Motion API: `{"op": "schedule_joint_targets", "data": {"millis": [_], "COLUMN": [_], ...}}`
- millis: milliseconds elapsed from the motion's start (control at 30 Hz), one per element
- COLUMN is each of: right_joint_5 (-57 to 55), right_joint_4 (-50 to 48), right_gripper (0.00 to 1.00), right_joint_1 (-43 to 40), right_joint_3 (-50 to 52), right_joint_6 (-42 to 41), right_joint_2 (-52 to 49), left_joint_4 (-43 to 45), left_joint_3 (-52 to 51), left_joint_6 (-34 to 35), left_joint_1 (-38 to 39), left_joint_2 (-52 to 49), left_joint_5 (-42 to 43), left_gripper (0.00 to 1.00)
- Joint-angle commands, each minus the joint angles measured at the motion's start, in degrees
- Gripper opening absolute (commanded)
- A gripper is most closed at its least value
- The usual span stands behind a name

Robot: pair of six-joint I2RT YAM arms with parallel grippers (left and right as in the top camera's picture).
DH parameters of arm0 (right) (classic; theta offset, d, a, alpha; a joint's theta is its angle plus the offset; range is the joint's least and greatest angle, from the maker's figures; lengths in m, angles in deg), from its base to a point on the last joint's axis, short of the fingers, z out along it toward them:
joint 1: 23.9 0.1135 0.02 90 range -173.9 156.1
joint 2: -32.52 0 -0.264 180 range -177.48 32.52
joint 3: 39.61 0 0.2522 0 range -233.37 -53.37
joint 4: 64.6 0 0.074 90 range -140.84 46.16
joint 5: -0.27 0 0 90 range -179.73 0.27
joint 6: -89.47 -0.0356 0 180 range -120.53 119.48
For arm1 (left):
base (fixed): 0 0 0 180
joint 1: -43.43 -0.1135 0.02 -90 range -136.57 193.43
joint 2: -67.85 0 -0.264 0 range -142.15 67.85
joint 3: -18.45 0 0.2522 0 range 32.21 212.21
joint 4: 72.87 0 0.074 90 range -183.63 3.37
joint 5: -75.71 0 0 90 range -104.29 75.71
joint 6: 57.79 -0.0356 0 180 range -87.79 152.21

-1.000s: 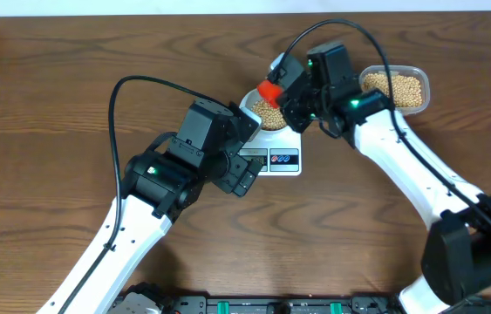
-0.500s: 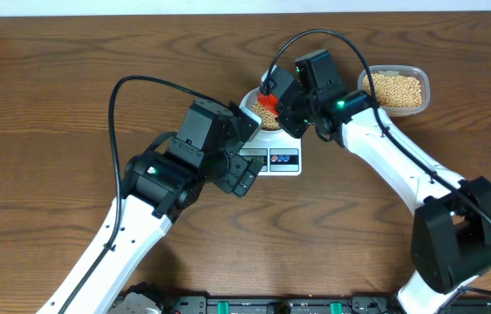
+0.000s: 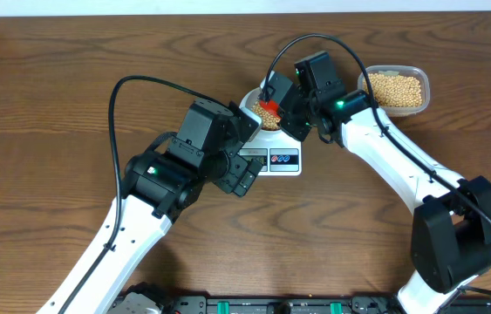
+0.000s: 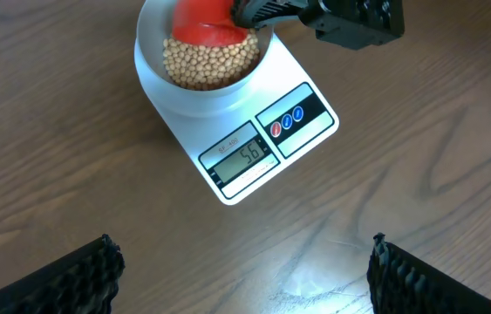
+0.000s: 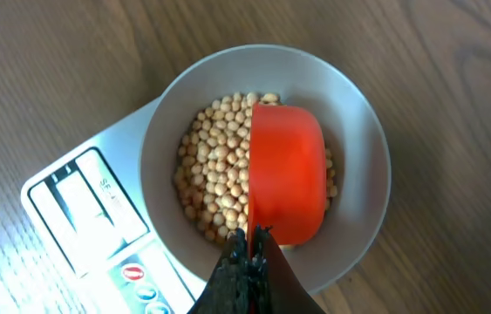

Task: Scoop item into bowl and weigh 50g on scale
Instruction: 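Tip the red scoop to pour peas into the white bowl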

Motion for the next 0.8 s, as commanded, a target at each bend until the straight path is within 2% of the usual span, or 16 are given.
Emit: {"op": "schedule_joint_targets", "data": {"millis": [0, 467, 767], "right_joint_5": [0.02, 6.82, 8.41], "right_joint_4": [0.5, 2.67, 2.62], "right_gripper": [0.01, 0.01, 0.01], "right_joint_1": [0.39, 0.39, 0.37], "right_joint_3": [0.07, 0.07, 0.07], "right_joint_6": [2.78, 2.47, -1.7], "right_joint_2": [-0.04, -0.04, -0.02], "left_joint_4": [0.0, 0.0, 0.0], "left_joint_3": [0.39, 0.39, 0.39], "left_joint_6": [-0.94, -0.94, -0.94], "left_joint_1": [-0.09, -0.09, -0.09], "left_joint_2": [-0.33, -0.33, -0.33], "left_joint_5": [0.7, 0.7, 0.7], "left_gripper": [0.92, 0.92, 0.92]}}
